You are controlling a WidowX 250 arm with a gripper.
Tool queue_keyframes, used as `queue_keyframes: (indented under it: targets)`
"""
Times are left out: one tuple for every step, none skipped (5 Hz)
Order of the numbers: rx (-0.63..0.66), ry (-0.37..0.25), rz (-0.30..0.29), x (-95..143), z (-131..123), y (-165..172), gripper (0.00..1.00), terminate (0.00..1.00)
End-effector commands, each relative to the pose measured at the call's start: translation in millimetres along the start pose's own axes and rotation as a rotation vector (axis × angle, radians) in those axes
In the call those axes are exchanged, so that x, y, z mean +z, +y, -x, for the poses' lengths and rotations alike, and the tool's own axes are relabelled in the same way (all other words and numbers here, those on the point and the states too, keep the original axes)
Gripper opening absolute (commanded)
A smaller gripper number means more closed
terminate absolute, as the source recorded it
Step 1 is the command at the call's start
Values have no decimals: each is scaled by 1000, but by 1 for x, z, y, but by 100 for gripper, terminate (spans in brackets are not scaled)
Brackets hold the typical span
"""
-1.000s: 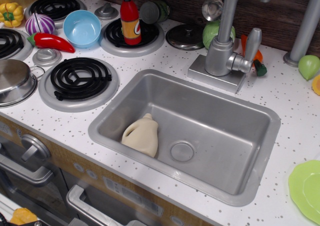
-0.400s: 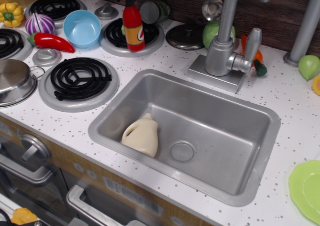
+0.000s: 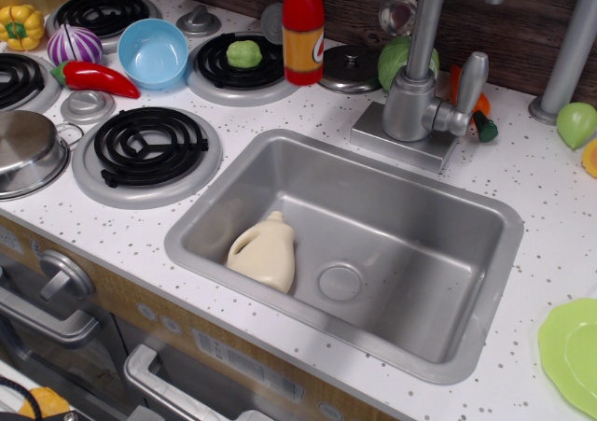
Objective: Put red bottle in sink
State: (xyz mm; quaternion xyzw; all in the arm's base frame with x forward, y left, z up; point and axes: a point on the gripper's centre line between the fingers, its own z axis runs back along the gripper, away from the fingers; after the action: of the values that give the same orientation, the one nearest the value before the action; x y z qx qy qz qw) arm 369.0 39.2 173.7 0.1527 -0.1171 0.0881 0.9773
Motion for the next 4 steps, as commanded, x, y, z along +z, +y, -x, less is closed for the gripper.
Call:
queue_keyframes:
  targets:
    - [67, 8, 69, 20, 33, -36, 0, 0]
    - [85, 40, 110, 8, 60, -71, 0, 0]
    - [83, 49, 140, -9, 78, -91, 0, 0]
    - [37, 49, 220, -31, 94, -108, 0, 0]
